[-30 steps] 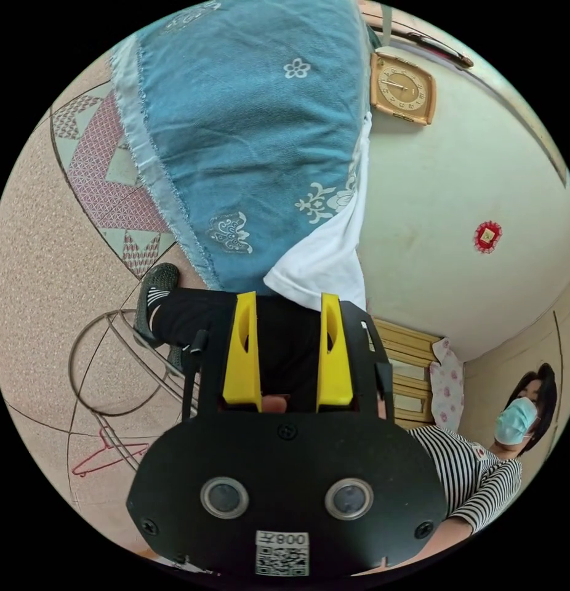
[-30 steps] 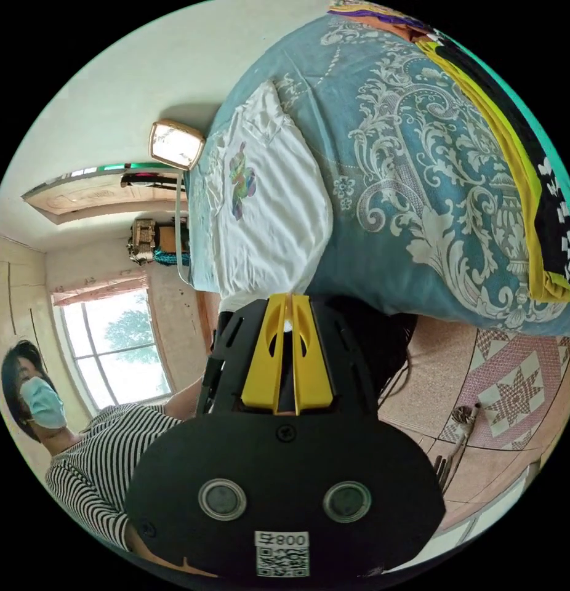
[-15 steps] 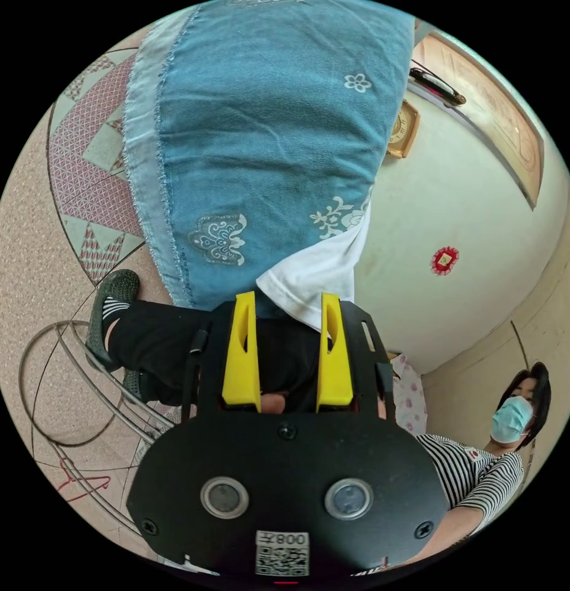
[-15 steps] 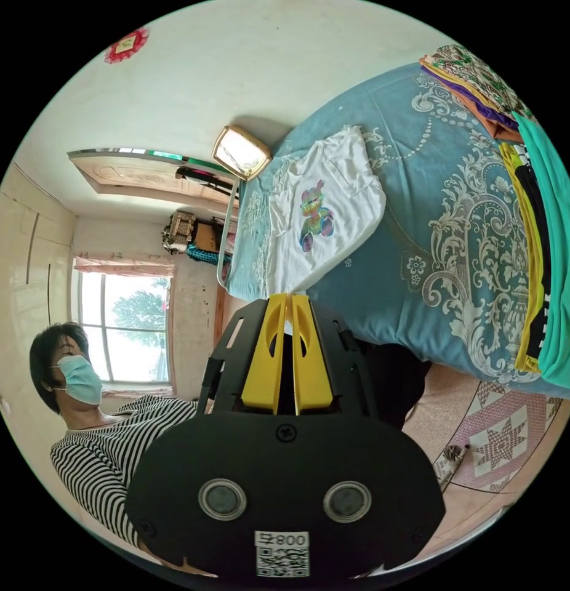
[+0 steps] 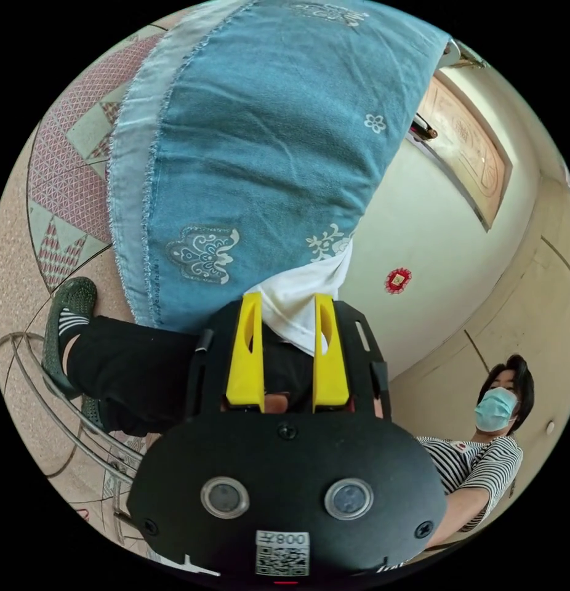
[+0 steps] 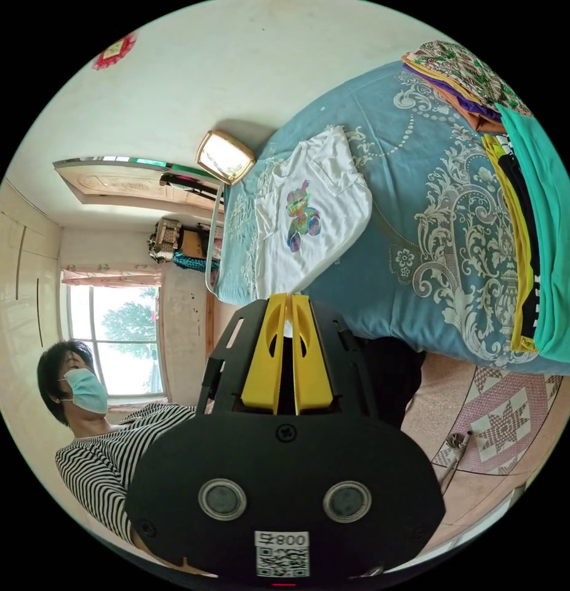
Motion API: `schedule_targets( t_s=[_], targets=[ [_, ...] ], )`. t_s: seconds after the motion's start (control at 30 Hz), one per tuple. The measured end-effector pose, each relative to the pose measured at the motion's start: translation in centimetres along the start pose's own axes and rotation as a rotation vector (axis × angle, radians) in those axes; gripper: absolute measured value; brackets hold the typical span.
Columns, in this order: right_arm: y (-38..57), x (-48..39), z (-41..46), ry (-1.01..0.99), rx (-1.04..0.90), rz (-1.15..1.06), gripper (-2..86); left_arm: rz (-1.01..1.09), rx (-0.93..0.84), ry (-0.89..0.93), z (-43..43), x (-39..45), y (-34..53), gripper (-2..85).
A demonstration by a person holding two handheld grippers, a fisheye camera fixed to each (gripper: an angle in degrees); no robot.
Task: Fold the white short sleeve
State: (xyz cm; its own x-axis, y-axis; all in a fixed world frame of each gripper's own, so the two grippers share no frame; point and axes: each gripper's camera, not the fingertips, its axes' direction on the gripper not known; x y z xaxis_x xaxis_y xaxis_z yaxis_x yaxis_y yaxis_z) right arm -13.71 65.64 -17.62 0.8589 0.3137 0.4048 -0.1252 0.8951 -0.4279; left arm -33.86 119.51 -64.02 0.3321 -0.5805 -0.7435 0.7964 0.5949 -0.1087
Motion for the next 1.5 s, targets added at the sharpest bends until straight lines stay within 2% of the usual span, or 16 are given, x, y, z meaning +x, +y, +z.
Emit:
schedule_targets(
  t_s=[0.2,0.3,0.37,0.47,0.77,0.93,1.13,1.5],
  targets=[
    [1.3,0.3,0.4,0.018,-0.011,0.017,1.2,0.097,-0.168,-0.105,0.4,1.8,0.7,13.8],
    [1.8,0.4,0.6,0.021,-0.013,0.022,1.2,0.127,-0.205,-0.083,1.2,2.6,1.1,11.9],
    [2.3,0.5,0.7,0.025,-0.013,0.024,1.2,0.146,-0.237,-0.032,2.1,3.3,1.7,7.4],
    [2.9,0.7,0.6,0.031,-0.005,0.030,1.2,0.168,-0.229,-0.018,2.3,4.6,3.1,3.3],
    [5.4,1.5,-1.1,-0.010,0.062,0.032,1.1,0.308,-0.195,0.091,0.8,12.5,7.3,0.8],
    [6.6,2.0,-2.4,-0.029,0.107,0.020,1.1,0.406,-0.275,0.069,2.5,18.1,8.7,0.7],
    [8.2,3.7,-4.6,-0.072,0.179,0.031,1.0,0.360,-0.332,0.051,5.7,21.4,10.0,0.6],
    [12.1,9.4,-7.9,-0.217,0.278,0.049,0.9,0.427,-0.417,-0.049,11.9,28.5,13.4,0.4]
  ],
)
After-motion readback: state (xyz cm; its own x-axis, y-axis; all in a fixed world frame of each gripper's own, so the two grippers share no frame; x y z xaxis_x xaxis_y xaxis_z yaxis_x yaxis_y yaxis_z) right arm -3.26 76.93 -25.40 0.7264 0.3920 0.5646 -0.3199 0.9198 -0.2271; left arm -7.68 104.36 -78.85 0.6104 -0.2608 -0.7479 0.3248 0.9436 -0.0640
